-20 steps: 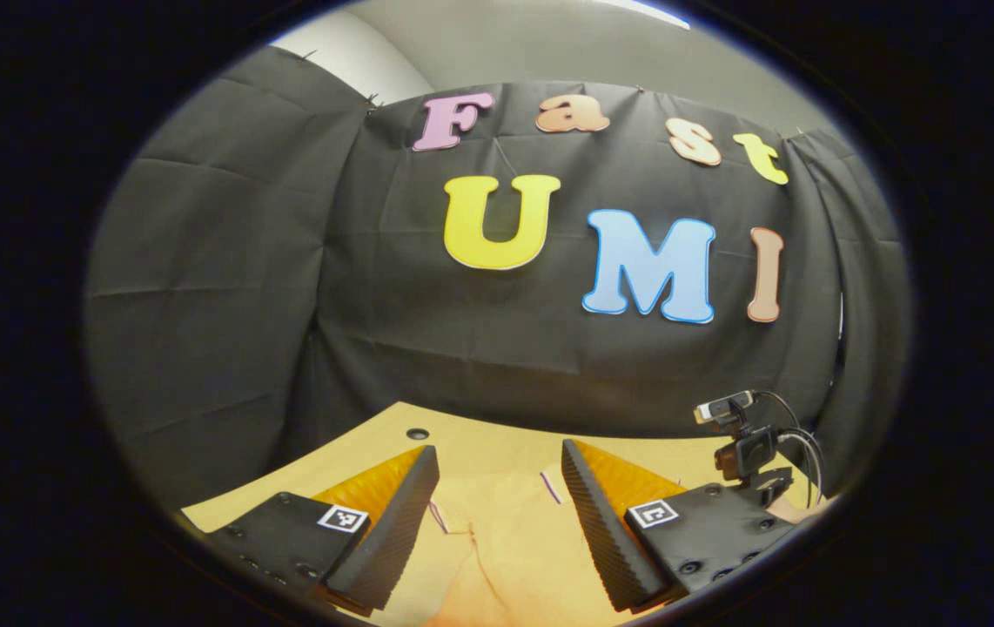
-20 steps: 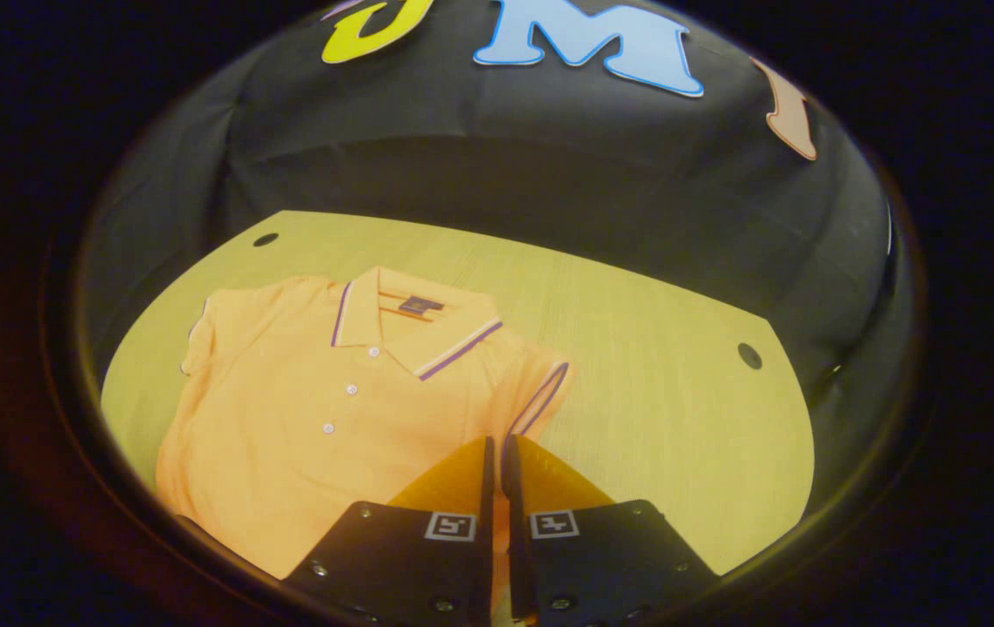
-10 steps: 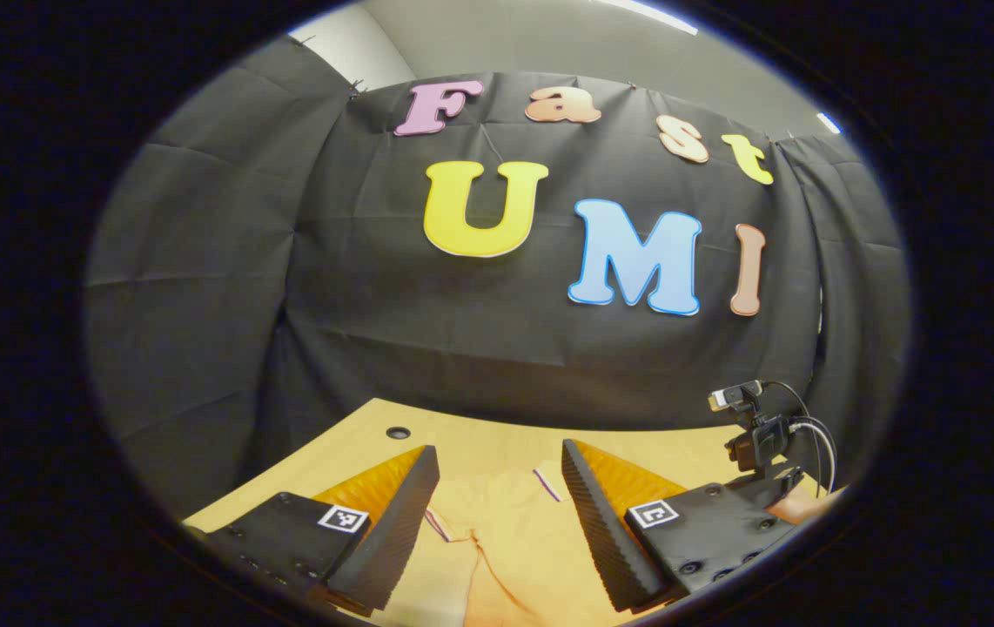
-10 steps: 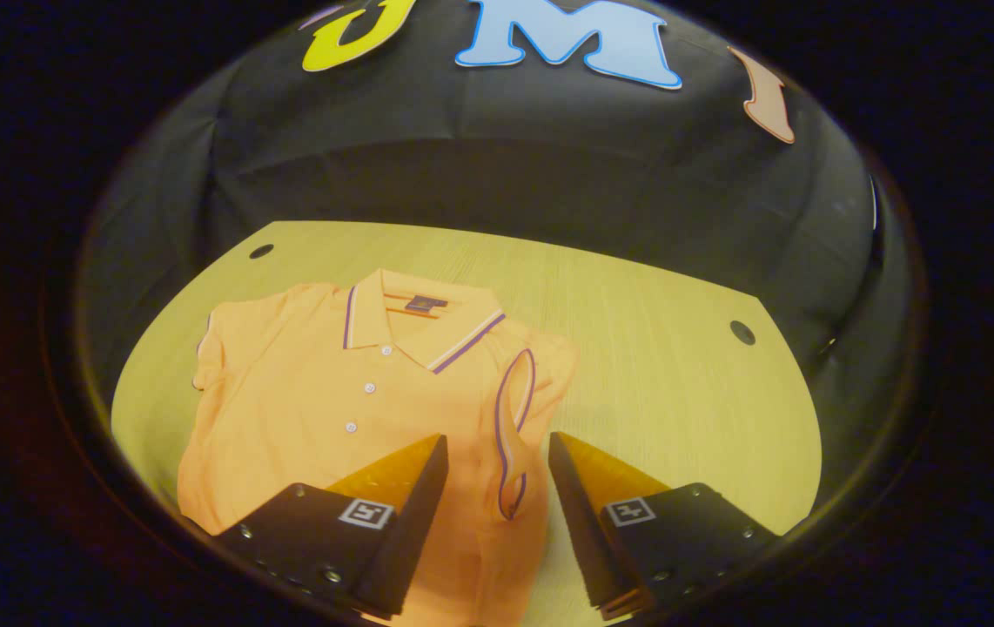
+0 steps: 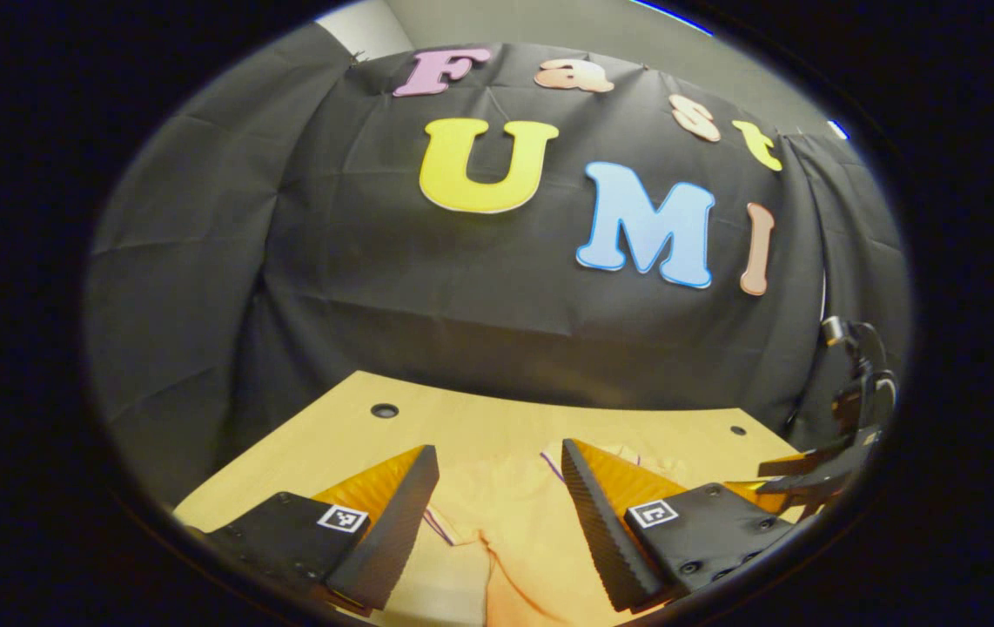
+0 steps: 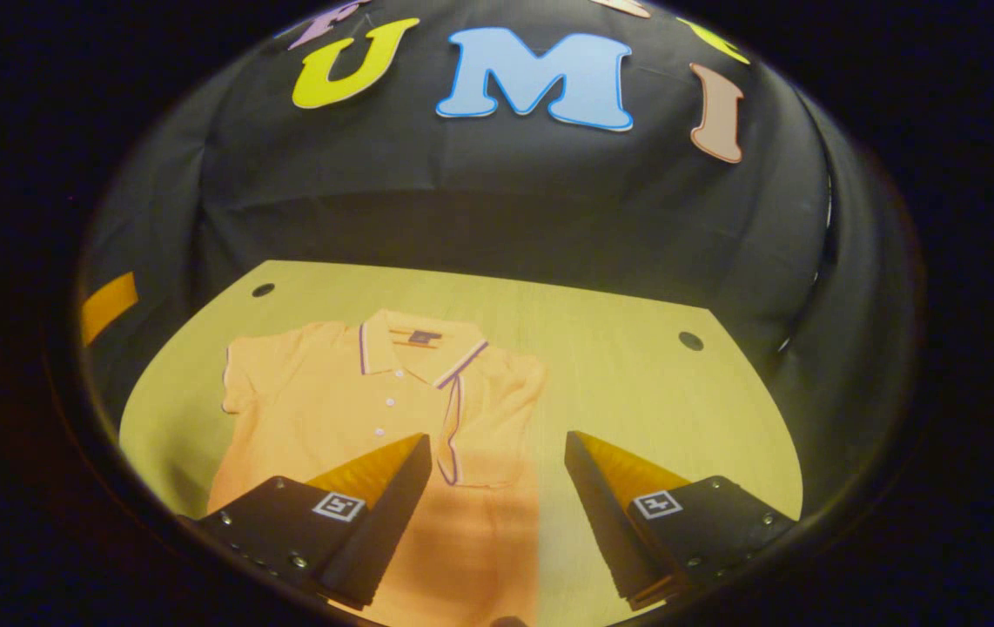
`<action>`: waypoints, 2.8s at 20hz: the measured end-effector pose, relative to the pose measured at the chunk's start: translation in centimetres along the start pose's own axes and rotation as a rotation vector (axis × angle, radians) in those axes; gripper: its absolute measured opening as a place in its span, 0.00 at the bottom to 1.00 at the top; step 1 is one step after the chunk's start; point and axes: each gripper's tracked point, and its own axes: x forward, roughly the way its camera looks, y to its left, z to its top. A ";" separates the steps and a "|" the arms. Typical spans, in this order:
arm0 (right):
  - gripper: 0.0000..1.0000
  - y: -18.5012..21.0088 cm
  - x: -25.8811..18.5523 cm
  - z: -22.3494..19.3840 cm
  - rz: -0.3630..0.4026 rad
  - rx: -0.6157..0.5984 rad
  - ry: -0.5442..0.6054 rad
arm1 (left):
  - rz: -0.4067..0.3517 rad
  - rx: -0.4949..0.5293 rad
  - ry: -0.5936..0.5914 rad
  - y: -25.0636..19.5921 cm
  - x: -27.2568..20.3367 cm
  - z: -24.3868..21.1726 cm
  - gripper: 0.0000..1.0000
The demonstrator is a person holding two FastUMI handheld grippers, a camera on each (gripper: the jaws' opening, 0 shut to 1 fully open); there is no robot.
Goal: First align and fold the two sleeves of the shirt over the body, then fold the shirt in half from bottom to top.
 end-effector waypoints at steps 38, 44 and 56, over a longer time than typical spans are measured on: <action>0.96 1.1 -9.2 0.6 0.023 0.053 -0.052 | 0.199 0.046 0.359 9.9 17.2 -16.5 0.35; 0.96 -0.9 -9.8 0.0 -0.017 0.078 -0.054 | 0.211 0.059 0.328 9.6 16.9 -15.2 0.12; 0.96 -1.2 -10.8 -1.3 -0.032 0.083 -0.058 | 0.030 0.138 0.256 -1.1 16.8 -12.0 0.12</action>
